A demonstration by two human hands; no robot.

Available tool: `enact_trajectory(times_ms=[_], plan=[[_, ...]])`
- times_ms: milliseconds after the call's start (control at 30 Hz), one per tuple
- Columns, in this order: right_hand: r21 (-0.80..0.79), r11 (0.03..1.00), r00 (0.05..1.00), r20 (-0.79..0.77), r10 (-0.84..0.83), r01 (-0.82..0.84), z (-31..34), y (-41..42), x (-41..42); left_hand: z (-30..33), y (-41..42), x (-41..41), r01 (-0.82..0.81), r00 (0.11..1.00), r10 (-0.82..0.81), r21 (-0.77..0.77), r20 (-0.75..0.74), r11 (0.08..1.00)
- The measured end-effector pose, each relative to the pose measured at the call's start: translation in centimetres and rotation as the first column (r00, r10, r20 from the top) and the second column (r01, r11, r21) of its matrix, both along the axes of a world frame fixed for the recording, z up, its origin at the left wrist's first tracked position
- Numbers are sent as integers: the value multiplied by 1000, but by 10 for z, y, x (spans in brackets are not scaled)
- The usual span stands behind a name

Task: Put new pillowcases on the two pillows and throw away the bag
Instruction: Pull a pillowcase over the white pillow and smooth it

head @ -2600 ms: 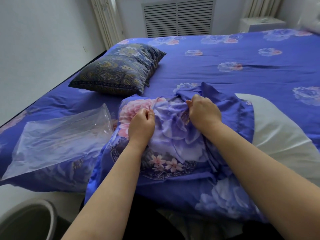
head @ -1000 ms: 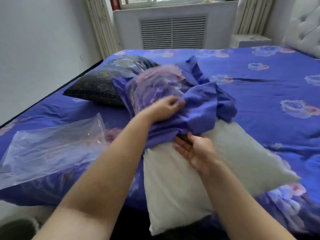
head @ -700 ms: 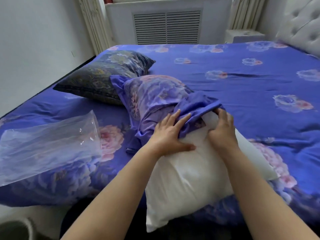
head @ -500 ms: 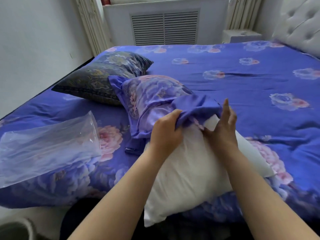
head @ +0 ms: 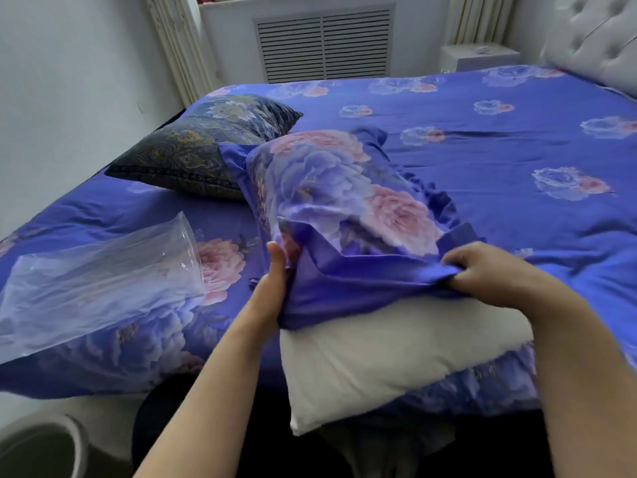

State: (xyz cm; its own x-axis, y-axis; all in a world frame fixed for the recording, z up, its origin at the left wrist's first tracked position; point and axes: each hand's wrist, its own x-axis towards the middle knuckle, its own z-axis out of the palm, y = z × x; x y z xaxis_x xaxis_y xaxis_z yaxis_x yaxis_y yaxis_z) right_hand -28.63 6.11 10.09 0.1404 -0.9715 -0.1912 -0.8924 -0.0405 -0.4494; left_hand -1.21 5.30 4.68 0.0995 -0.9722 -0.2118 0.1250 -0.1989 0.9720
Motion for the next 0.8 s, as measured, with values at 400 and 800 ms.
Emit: enact_trajectory(times_ms=[400, 800], plan=[[-36, 858, 858, 81, -508, 512, -56, -58, -17, -28, -14, 16, 12, 903, -142, 306, 406, 952], [-285, 626, 470, 870, -150, 726, -49, -61, 21, 62, -73, -23, 42, 989, 12, -359, 147, 933]])
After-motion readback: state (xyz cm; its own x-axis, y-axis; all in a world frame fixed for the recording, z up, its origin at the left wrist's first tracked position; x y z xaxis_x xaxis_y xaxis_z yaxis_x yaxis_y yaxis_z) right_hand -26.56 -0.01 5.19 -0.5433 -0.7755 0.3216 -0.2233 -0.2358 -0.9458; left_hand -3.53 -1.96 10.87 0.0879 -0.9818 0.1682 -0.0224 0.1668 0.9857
